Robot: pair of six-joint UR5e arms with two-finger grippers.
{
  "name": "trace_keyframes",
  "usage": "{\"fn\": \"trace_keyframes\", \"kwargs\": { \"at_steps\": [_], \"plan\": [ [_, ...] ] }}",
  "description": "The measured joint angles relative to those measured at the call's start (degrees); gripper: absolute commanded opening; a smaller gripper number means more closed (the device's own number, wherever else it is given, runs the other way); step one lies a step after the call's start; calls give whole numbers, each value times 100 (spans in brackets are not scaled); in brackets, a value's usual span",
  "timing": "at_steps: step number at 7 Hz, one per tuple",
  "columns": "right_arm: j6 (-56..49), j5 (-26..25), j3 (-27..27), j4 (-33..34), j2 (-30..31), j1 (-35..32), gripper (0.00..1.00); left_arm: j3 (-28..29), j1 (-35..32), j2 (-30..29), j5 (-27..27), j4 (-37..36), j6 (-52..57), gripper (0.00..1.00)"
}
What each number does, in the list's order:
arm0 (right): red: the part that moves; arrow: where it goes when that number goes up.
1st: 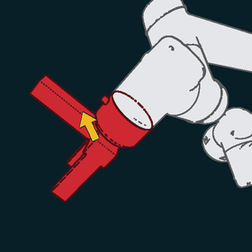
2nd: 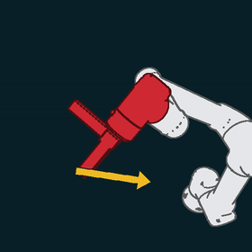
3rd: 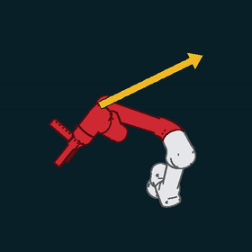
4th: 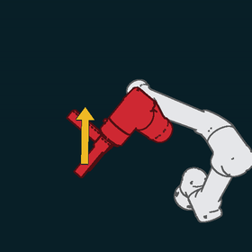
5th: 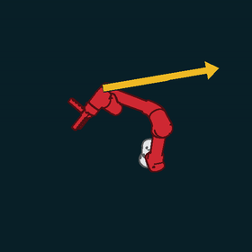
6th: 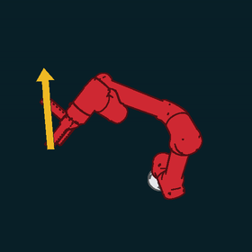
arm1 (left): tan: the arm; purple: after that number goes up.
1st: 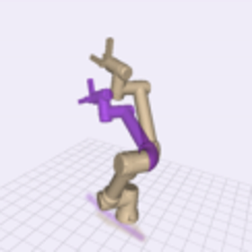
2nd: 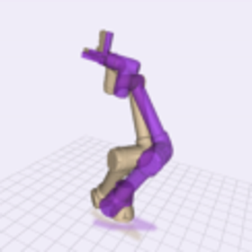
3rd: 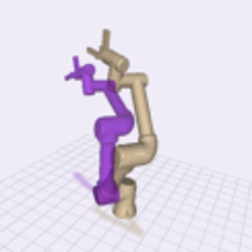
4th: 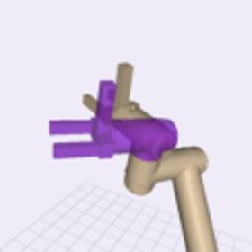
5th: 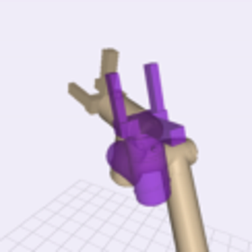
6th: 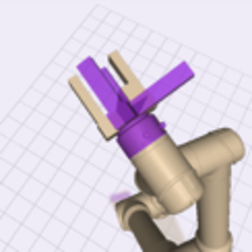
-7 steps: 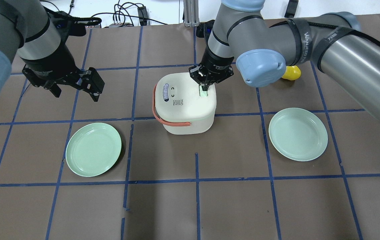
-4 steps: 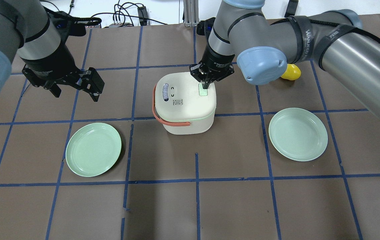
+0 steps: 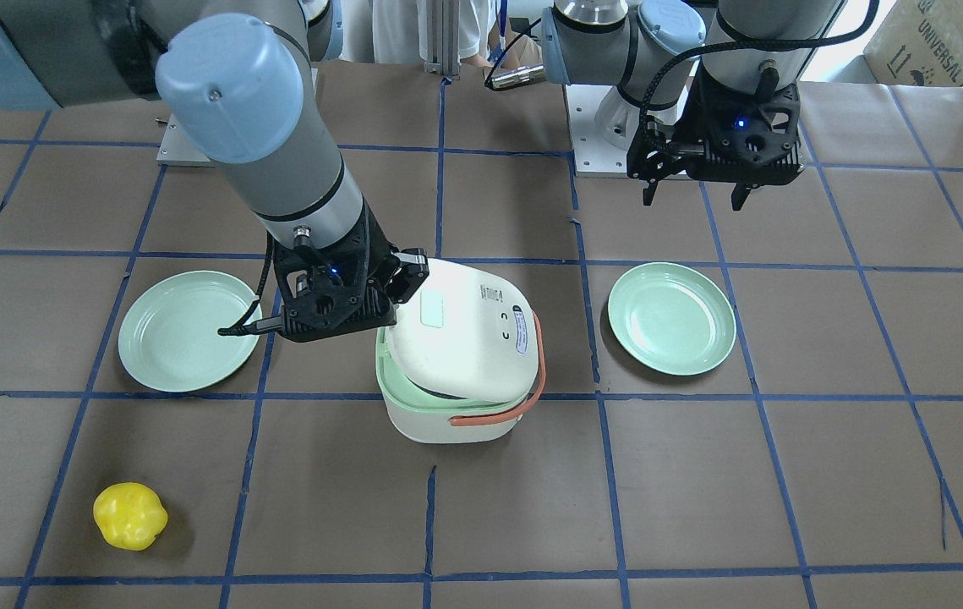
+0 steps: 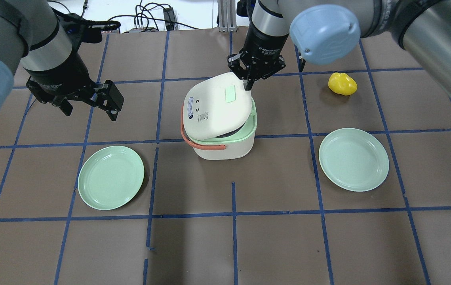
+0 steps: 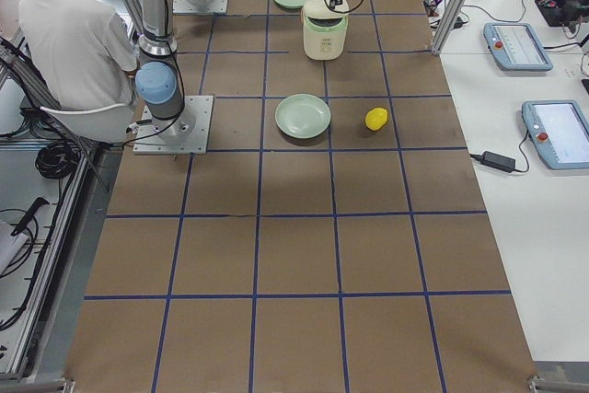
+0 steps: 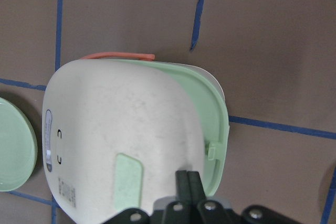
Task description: Press rice cooker button
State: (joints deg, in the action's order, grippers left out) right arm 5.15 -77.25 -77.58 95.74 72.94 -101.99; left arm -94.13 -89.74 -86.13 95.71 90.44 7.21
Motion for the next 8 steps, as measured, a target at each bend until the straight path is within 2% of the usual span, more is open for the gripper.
{"fn": "trace_keyframes", "kwargs": {
  "at_steps": [2,5,8],
  "plan": [
    [-13,-248,388,-352,97,282,100,0,0,0,-5,0,0,100],
    [-3,-1036,401,-362,209,731,100,0,-3,0,-8,0,0,100],
    [-26,-1180,343,-347,353,1181,100,0,0,0,-9,0,0,100]
  ]
}}
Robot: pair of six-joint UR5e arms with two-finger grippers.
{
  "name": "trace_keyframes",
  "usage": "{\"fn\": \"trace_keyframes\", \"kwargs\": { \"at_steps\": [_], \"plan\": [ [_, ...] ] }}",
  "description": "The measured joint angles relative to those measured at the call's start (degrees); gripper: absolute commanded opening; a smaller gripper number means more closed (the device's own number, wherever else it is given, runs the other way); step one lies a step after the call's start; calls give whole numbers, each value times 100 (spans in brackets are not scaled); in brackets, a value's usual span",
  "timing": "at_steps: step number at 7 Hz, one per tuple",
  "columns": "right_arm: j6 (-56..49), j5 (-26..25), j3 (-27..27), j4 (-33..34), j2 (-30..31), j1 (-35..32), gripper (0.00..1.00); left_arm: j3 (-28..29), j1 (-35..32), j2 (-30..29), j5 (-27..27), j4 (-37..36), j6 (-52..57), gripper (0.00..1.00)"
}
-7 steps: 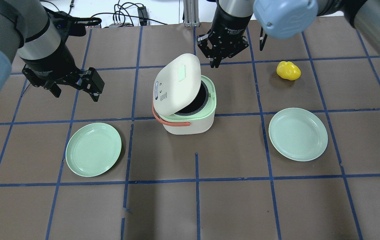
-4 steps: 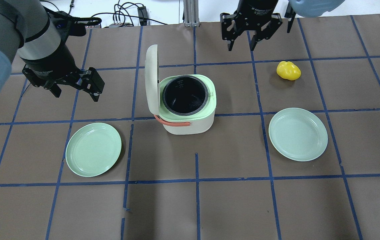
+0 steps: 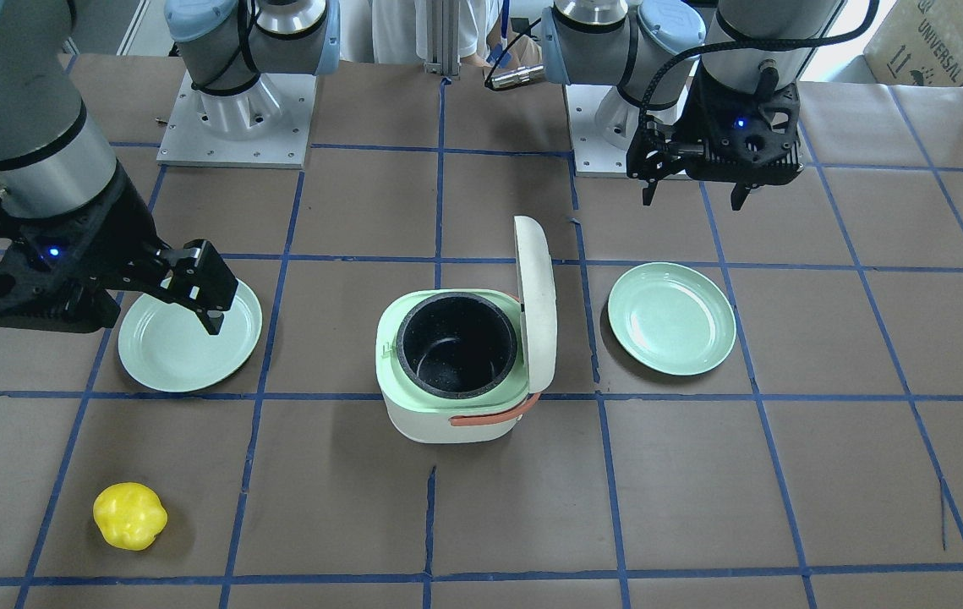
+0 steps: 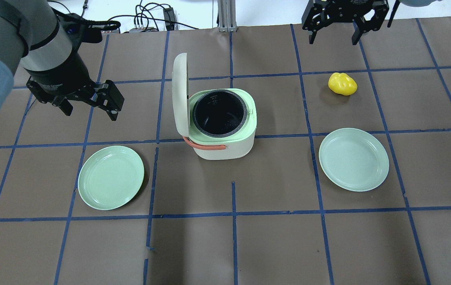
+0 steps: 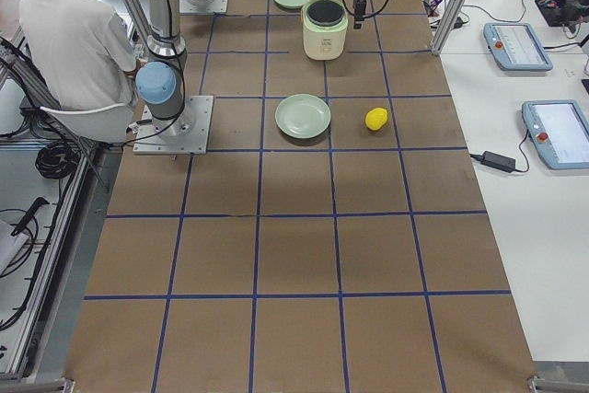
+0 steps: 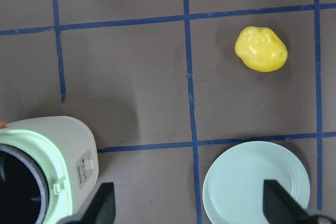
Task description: Press rice cooker button
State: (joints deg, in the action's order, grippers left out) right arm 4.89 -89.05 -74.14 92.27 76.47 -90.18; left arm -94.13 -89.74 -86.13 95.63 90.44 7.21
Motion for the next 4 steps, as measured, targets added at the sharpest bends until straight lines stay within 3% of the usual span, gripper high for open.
{"fn": "trace_keyframes", "kwargs": {
  "at_steps": [4],
  "plan": [
    [-71,-7,-908,154,910,198,100,0,-2,0,2,0,0,100]
  ]
}}
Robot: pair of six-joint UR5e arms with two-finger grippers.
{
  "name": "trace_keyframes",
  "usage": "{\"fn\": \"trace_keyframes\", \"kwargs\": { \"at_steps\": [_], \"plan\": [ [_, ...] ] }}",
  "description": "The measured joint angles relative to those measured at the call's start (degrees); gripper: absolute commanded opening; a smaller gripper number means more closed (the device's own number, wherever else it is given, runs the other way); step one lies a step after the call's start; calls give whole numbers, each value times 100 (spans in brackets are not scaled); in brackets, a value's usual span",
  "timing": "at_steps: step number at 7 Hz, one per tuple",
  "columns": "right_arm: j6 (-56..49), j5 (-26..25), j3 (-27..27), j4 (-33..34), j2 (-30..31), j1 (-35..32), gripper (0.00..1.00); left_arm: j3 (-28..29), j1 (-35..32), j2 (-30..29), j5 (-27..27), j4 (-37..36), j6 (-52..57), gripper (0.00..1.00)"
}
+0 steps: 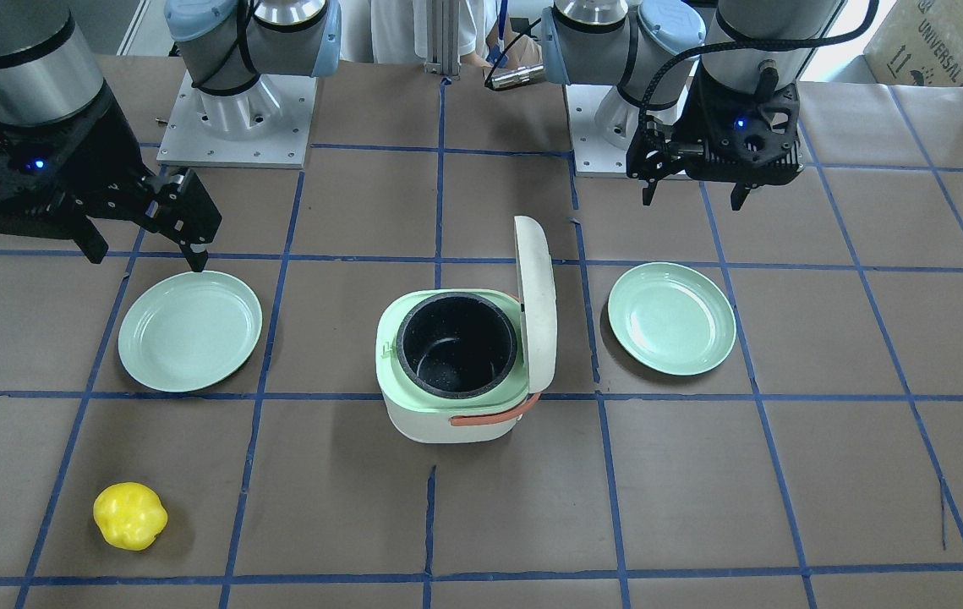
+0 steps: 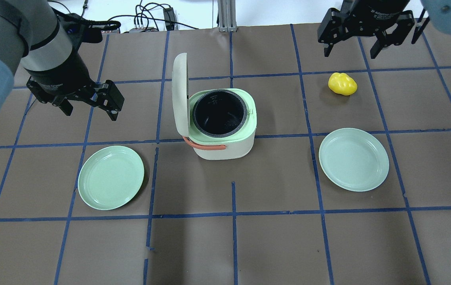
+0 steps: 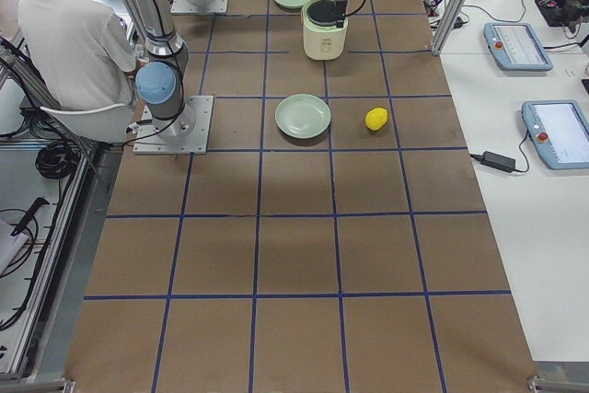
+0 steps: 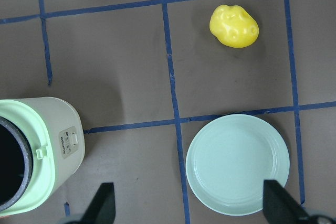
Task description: Press rice cooker button
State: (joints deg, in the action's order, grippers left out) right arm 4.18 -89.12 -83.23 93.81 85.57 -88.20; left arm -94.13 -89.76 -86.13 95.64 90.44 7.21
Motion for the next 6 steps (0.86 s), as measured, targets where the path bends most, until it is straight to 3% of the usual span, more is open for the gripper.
{"fn": "trace_keyframes", "kwargs": {
  "at_steps": [6],
  "plan": [
    [-33,6,-96,-524,169,57,99,0,-1,0,7,0,0,100]
  ]
}}
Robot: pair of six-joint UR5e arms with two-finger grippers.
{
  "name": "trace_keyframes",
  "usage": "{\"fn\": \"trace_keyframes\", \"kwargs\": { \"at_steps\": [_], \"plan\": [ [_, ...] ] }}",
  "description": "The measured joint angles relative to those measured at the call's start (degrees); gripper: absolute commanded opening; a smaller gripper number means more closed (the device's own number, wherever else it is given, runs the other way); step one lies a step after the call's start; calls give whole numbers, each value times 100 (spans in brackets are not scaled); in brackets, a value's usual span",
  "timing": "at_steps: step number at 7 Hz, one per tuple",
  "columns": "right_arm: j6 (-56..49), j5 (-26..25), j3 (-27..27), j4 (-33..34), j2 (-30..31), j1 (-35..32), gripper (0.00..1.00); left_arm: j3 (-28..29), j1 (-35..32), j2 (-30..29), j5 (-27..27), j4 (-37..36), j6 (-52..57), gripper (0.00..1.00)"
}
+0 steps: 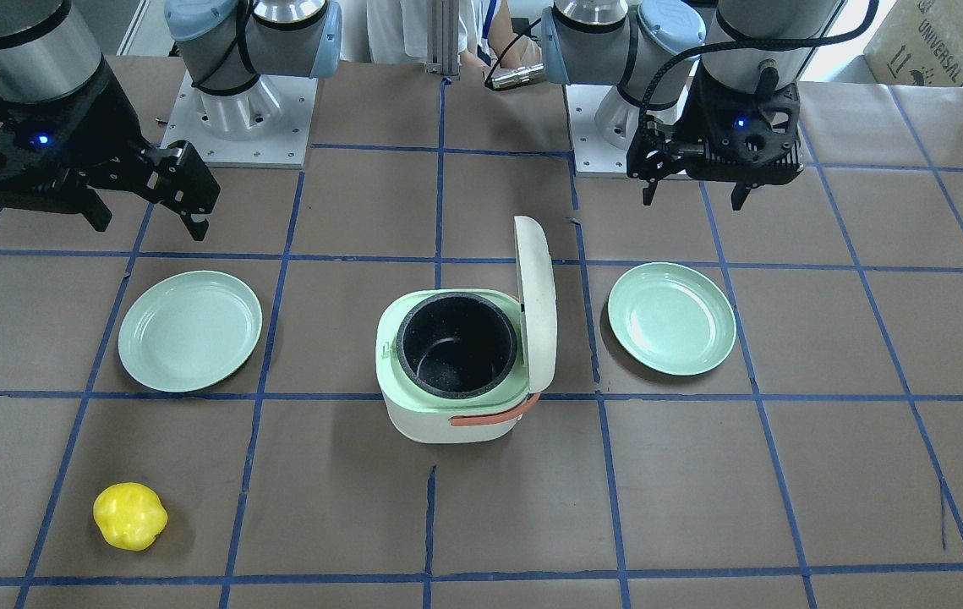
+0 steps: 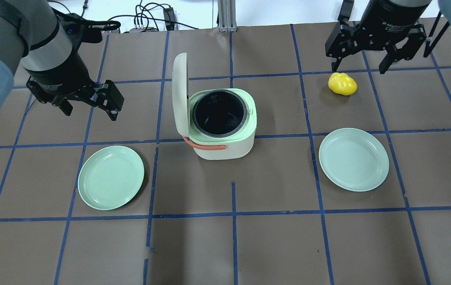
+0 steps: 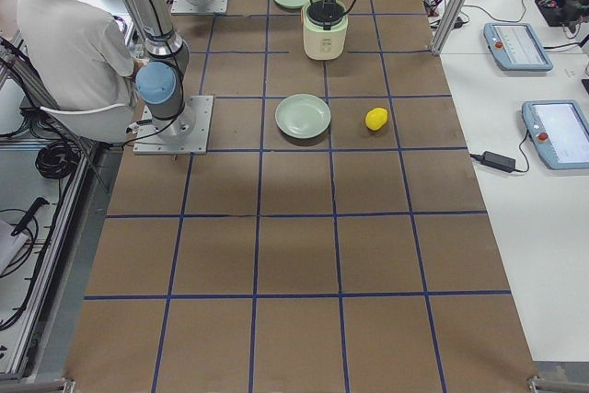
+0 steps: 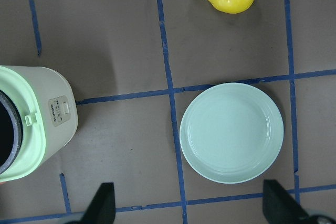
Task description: Press rice cooker button
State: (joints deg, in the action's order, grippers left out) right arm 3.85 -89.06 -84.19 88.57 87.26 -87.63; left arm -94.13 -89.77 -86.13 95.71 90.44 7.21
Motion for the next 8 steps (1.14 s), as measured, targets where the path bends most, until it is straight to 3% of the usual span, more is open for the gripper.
{"fn": "trace_keyframes", "kwargs": {
  "at_steps": [4,8],
  "plan": [
    [-215,3,-141,32,6,-17,91,0,0,0,-2,0,0,100],
    [-404,2,-254,53,10,-26,94,0,3,0,-6,0,0,100]
  ]
}}
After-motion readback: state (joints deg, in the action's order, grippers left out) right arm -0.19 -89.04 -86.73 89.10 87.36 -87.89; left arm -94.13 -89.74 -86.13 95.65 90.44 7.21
